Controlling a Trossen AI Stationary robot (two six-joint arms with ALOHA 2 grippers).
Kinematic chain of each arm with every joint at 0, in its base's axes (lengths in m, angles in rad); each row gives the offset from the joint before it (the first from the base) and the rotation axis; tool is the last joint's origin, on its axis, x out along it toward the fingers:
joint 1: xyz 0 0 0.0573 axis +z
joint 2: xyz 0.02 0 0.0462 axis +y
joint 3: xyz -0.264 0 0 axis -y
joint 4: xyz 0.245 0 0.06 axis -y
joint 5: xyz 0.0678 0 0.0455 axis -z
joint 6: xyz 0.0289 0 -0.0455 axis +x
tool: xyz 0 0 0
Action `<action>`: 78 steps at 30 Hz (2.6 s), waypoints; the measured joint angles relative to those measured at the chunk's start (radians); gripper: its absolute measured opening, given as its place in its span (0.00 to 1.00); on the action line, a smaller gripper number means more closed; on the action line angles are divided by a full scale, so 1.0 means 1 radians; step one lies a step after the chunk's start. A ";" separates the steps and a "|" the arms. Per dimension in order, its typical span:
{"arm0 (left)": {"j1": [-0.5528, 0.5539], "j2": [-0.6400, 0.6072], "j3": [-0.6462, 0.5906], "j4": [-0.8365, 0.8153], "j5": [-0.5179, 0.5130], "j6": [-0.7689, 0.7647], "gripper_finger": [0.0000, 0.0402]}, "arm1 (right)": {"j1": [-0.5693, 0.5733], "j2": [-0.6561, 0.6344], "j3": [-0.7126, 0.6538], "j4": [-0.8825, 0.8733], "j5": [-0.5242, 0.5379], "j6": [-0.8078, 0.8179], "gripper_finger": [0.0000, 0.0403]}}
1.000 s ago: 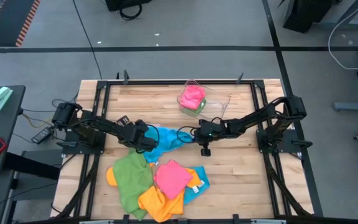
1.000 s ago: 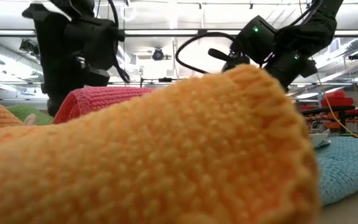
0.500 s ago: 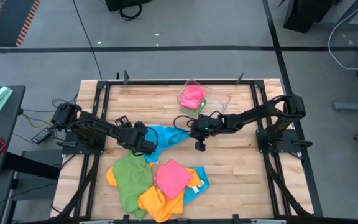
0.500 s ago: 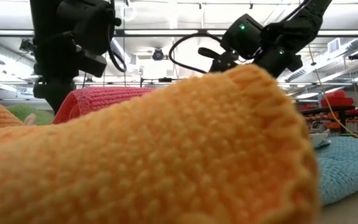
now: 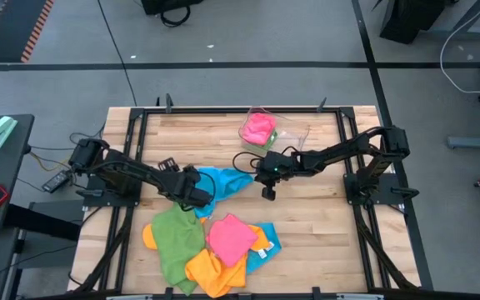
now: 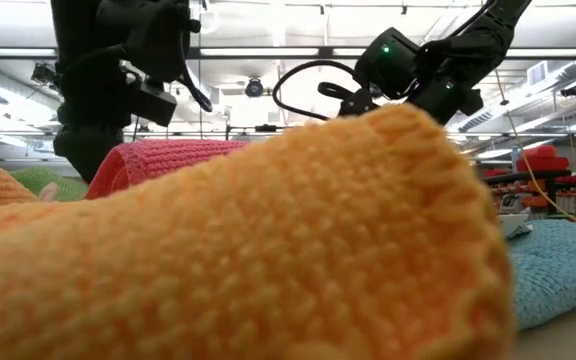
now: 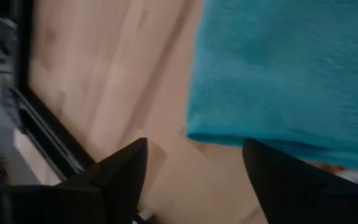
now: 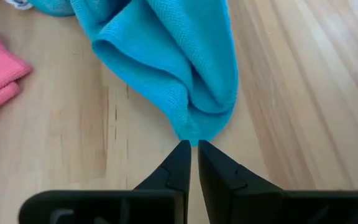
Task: Fold microfiber towels
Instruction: Fold the top blue towel
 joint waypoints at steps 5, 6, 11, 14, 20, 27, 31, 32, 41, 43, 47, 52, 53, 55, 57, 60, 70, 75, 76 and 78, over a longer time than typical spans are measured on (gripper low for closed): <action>-0.094 0.000 0.000 0.068 0.052 0.023 0.75 | 0.000 0.000 0.000 0.000 -0.021 0.021 0.09; -0.115 0.000 0.000 0.083 0.054 0.036 0.76 | 0.000 0.000 0.000 0.000 -0.021 0.021 0.09; -0.190 0.000 0.015 0.081 0.039 0.023 0.74 | 0.000 0.000 0.000 0.001 -0.020 0.022 0.09; -0.221 0.000 0.029 0.077 0.037 0.016 0.73 | 0.000 0.000 0.000 0.001 -0.020 0.022 0.09; -0.250 0.000 0.063 0.079 0.018 0.016 0.71 | 0.000 0.000 0.000 0.001 -0.020 0.020 0.09; -0.264 0.000 0.139 0.083 -0.052 0.097 0.71 | 0.000 0.000 0.000 0.001 -0.020 0.020 0.09; -0.287 0.000 0.174 0.074 -0.151 0.134 0.71 | 0.000 0.000 0.000 0.001 -0.021 0.020 0.09; -0.291 0.000 0.178 0.069 -0.181 0.135 0.71 | 0.000 0.000 0.000 0.001 -0.020 0.021 0.09; -0.244 0.001 0.126 0.147 -0.414 0.148 0.71 | 0.001 0.000 0.000 0.002 -0.020 0.044 0.09; -0.213 0.001 0.085 0.220 -0.389 0.186 0.71 | 0.001 0.000 0.000 0.003 -0.020 0.045 0.09; -0.143 0.002 -0.011 0.421 -0.275 0.335 0.71 | 0.003 0.000 0.000 0.004 -0.020 0.045 0.09; -0.034 0.002 -0.086 0.584 -0.209 0.476 0.71 | 0.004 0.000 0.000 0.003 -0.039 0.050 0.09; -0.007 0.002 -0.098 0.608 -0.189 0.501 0.71 | 0.004 0.000 0.000 0.003 -0.044 0.051 0.09; 0.055 0.002 -0.125 0.665 -0.124 0.547 0.71 | 0.004 0.000 0.000 0.003 -0.049 0.052 0.09; 0.118 0.002 -0.158 0.723 -0.071 0.578 0.71 | 0.004 0.000 0.000 0.003 -0.055 0.055 0.09; 0.198 0.002 -0.195 0.776 -0.061 0.605 0.71 | 0.001 -0.002 0.004 -0.004 -0.099 0.070 0.09; 0.325 0.003 -0.196 0.747 -0.059 0.607 0.71 | -0.012 -0.022 0.106 -0.118 -0.159 -0.092 0.09; 0.319 0.003 -0.196 0.742 -0.036 0.598 0.71 | -0.013 -0.022 0.090 -0.042 -0.095 -0.192 0.17; 0.315 0.003 -0.196 0.743 -0.024 0.599 0.71 | -0.013 -0.022 0.084 -0.022 -0.084 -0.208 0.20; 0.306 0.003 -0.196 0.746 0.001 0.607 0.71 | -0.010 -0.019 0.072 0.027 -0.055 -0.240 0.27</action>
